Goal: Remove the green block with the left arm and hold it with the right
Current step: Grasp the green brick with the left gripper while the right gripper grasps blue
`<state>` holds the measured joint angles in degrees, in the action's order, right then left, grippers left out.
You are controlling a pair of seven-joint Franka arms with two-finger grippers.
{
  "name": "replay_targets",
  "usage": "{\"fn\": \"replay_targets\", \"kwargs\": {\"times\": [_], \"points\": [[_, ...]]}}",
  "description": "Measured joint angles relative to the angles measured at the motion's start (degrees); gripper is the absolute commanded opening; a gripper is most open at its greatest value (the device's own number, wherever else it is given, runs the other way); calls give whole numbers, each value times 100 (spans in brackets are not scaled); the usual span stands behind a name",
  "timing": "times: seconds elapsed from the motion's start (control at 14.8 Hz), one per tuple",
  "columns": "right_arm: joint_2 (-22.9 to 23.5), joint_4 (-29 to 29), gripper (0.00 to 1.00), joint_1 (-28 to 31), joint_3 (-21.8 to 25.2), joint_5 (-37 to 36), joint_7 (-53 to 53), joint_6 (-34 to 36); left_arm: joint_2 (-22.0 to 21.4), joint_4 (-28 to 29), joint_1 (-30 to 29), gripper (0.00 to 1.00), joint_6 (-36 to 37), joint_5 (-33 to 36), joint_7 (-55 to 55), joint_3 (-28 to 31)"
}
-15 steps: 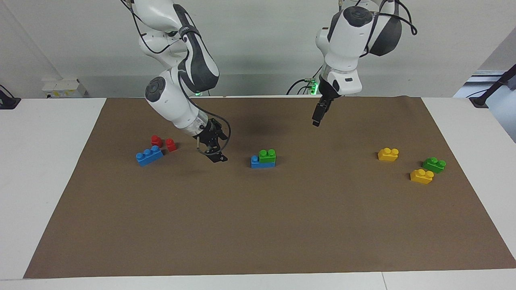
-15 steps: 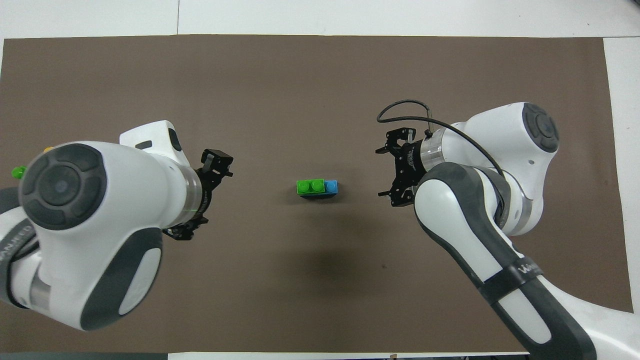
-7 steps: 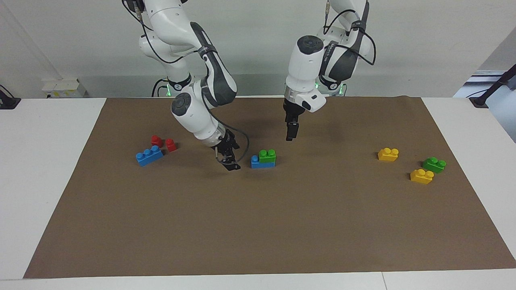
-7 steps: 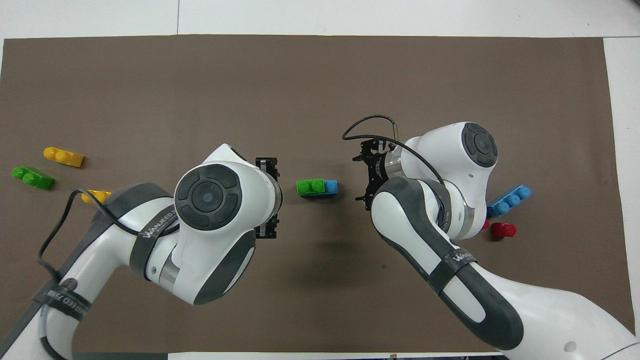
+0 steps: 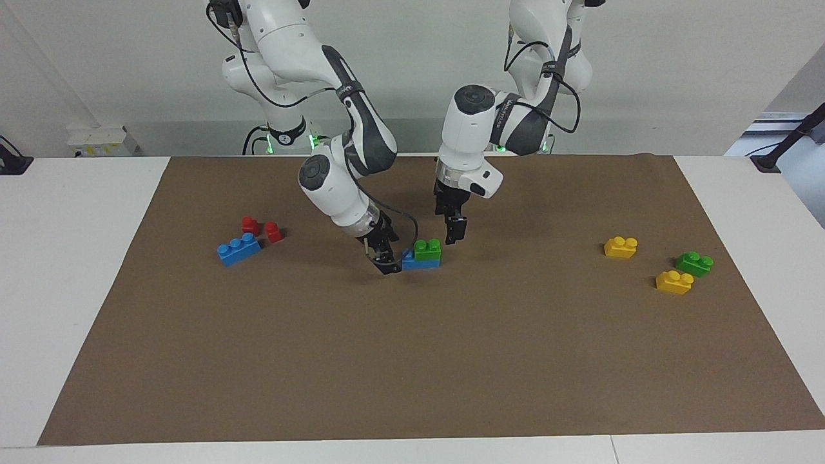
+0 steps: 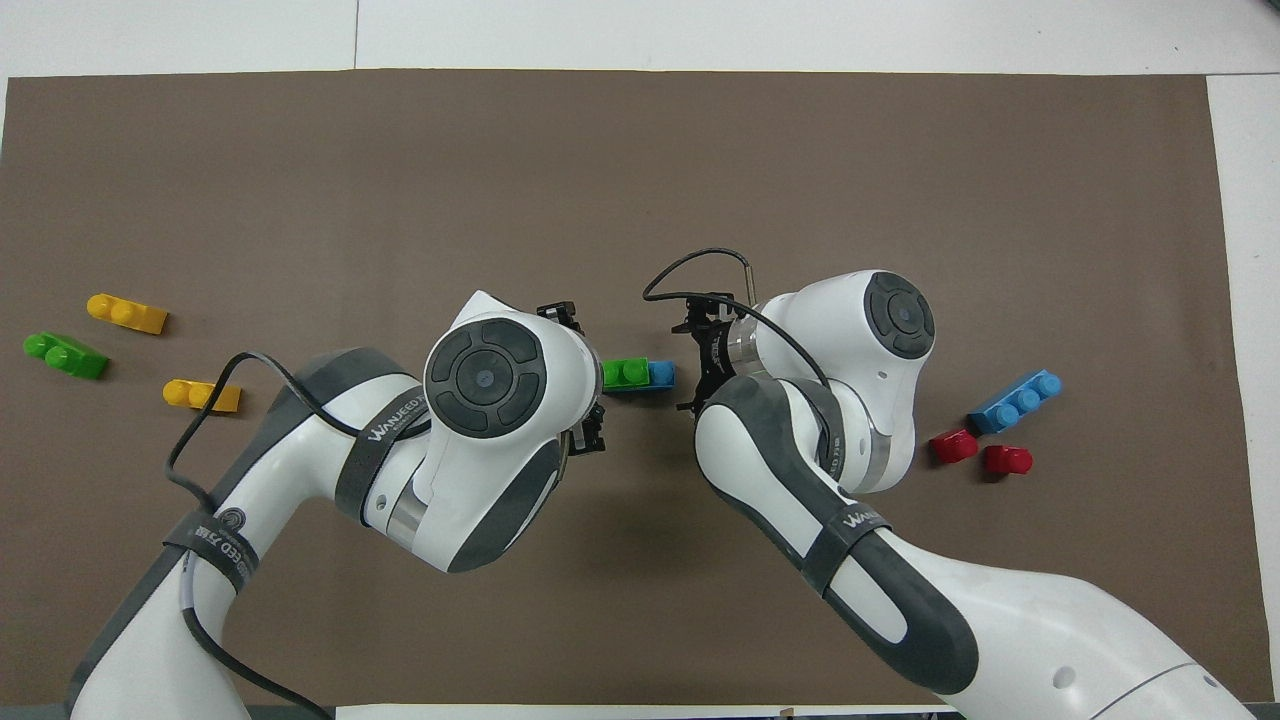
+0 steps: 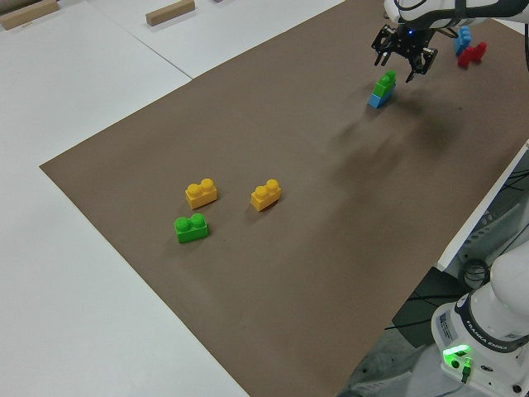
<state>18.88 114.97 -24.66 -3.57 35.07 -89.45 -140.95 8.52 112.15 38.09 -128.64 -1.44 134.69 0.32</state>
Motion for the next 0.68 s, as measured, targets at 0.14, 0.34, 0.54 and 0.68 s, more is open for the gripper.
{"fn": "replay_targets", "kwargs": {"times": [0.14,0.34,0.54,0.68], "points": [[88,2,90,-105,0,57,0,-197,71,-47,0,100,-24,7,109,2],[191,2,66,-197,0,65,0,-410,297,-108,61,100,-109,11,191,2],[204,1,0,-215,5,71,0,-432,586,-232,159,100,-242,222,453,-2],[204,1,0,-211,19,142,0,-433,718,-269,195,100,-329,296,557,1]]}}
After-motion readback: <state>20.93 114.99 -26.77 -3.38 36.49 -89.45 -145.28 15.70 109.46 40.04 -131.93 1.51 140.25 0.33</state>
